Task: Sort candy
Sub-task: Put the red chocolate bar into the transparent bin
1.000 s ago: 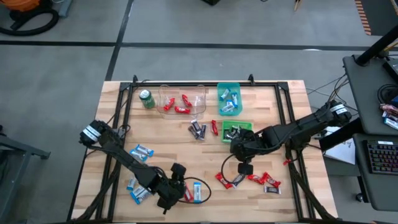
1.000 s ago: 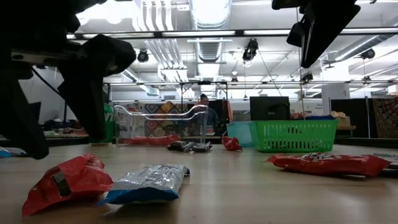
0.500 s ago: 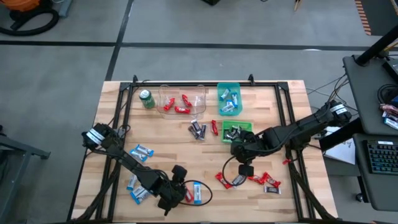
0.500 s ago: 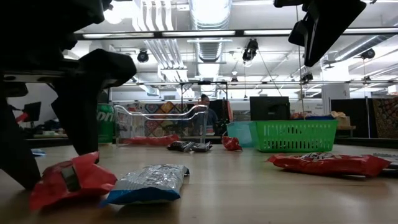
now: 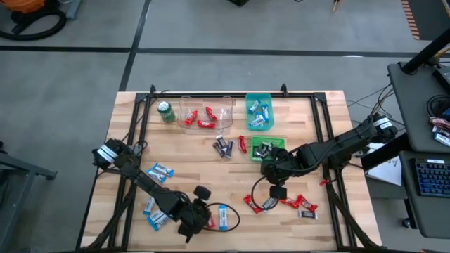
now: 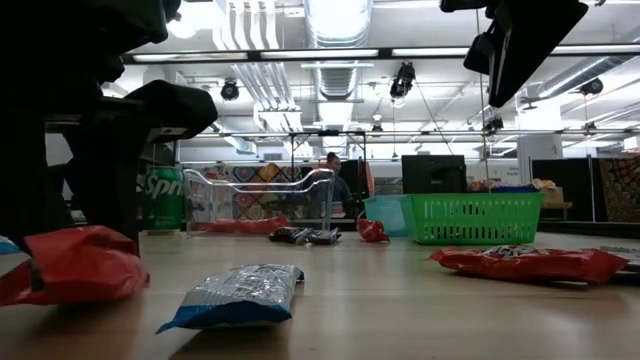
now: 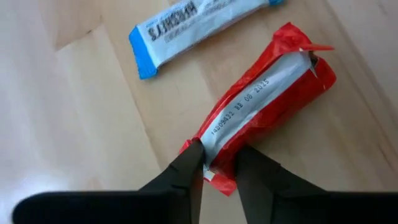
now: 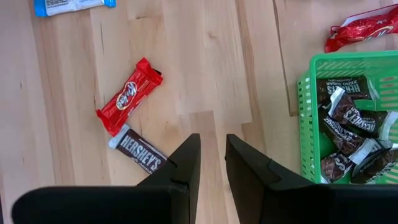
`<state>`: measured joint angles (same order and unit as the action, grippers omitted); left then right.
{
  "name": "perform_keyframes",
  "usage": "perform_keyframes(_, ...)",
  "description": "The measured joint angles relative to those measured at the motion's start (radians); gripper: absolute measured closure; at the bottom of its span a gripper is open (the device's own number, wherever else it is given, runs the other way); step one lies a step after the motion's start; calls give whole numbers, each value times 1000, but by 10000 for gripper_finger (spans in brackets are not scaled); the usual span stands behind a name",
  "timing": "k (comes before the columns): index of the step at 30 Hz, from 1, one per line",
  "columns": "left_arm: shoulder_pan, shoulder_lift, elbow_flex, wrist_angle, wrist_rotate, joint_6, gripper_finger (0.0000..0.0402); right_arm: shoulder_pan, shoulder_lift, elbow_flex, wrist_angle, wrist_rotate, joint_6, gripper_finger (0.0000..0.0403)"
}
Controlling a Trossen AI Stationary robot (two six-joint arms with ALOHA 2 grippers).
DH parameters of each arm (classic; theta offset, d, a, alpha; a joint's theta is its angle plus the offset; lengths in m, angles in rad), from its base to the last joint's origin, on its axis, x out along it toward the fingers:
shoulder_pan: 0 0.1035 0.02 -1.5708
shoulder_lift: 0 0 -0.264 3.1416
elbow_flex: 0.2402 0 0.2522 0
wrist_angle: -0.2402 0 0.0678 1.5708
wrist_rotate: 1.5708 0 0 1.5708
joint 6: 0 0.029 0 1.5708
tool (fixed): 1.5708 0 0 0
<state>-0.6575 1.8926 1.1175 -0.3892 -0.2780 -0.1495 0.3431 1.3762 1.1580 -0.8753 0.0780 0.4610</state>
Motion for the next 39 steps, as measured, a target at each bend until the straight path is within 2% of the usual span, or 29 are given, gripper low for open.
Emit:
perform_keyframes(8, 18, -135, 51, -193, -6, -33, 361, 0, 0, 0, 0, 0, 0, 339)
perform_keyframes(16, 140, -360, 48, -378, -149, -88, 362, 0, 0, 0, 4, 0, 0, 339)
perform_keyframes(19, 232, -436, 48, -411, -188, -77, 362, 0, 0, 0, 6, 0, 0, 339)
perform_keyframes(26, 511, -534, 48, -412, -194, 19, 362, 0, 0, 0, 17, 0, 1, 339)
perform_keyframes(33, 796, -514, 47, -382, -176, 81, 362, 0, 0, 0, 20, 1, 1, 339)
perform_keyframes(39, 978, -457, 47, -293, -59, 146, 362, 0, 0, 0, 21, 1, 4, 339)
